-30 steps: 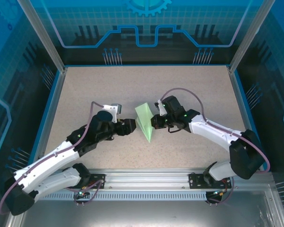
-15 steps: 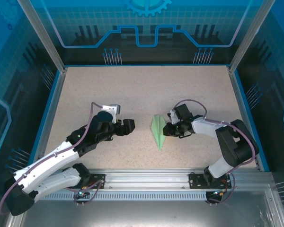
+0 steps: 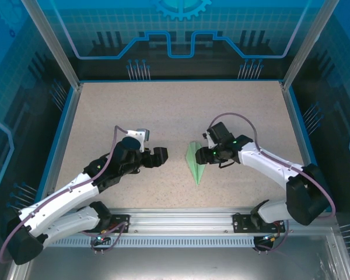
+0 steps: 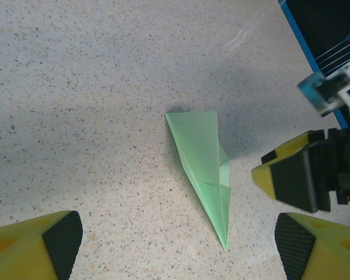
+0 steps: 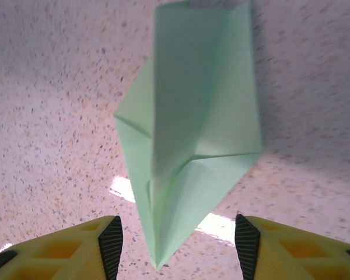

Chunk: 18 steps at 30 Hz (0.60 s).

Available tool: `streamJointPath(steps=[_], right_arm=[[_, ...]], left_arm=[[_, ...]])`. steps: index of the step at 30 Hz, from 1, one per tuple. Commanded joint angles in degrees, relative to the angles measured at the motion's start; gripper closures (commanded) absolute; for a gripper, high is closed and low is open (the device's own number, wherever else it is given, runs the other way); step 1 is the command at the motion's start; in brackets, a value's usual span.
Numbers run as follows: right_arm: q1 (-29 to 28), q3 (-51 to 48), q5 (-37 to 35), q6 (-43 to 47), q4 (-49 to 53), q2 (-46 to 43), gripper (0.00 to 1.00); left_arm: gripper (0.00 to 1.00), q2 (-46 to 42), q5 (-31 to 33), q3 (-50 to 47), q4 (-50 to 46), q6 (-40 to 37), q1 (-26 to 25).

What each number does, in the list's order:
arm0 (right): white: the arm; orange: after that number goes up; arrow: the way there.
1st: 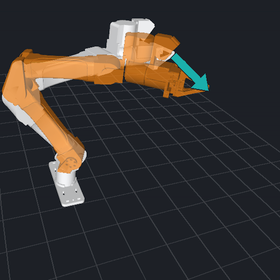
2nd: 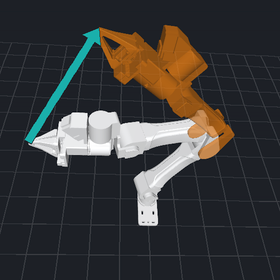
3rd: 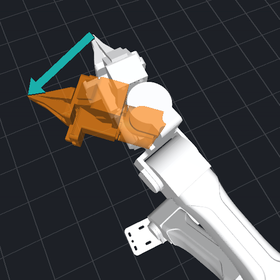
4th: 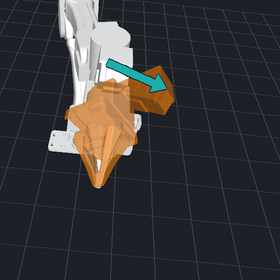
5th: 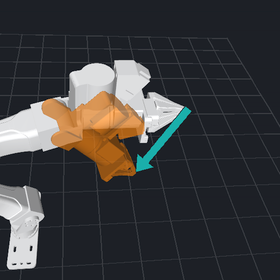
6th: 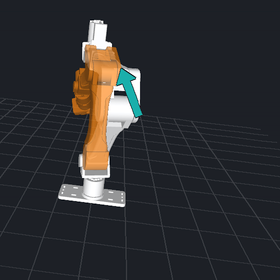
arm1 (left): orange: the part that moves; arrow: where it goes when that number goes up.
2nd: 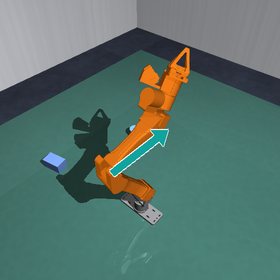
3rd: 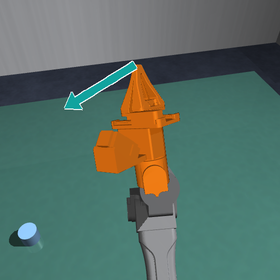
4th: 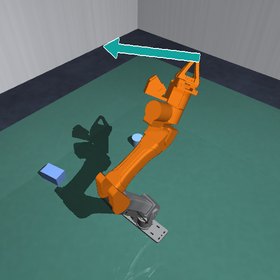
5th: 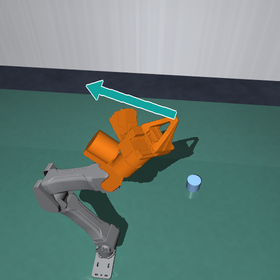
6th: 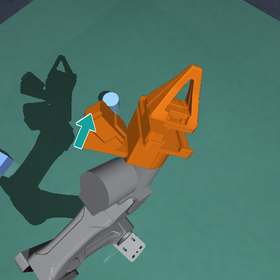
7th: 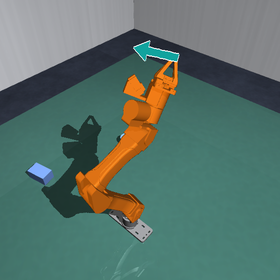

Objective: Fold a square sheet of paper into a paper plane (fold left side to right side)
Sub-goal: Pick up the paper plane at the center of the table.

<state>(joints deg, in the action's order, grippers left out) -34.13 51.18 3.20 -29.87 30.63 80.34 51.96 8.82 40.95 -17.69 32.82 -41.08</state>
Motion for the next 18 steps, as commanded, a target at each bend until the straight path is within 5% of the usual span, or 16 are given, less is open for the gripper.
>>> streamJointPath(steps=[1, 10, 18], right_arm=[[-2.96, 1.61, -0.6, -3.15, 2.51, 4.67, 0.43], [-5.61, 5.54, -2.24, -4.59, 2.43, 14.76, 0.57], [-4.98, 10.24, -3.33, -3.33, 3.78, 18.98, 0.91]], left_arm=[[0.1, -0.28, 1.02, -1.41, 0.87, -1.04, 0.3], [0.08, -1.51, 1.38, -2.54, 0.64, -0.82, 0.3], [0.05, -2.33, 1.21, -1.93, -0.88, -2.02, 0.27]])
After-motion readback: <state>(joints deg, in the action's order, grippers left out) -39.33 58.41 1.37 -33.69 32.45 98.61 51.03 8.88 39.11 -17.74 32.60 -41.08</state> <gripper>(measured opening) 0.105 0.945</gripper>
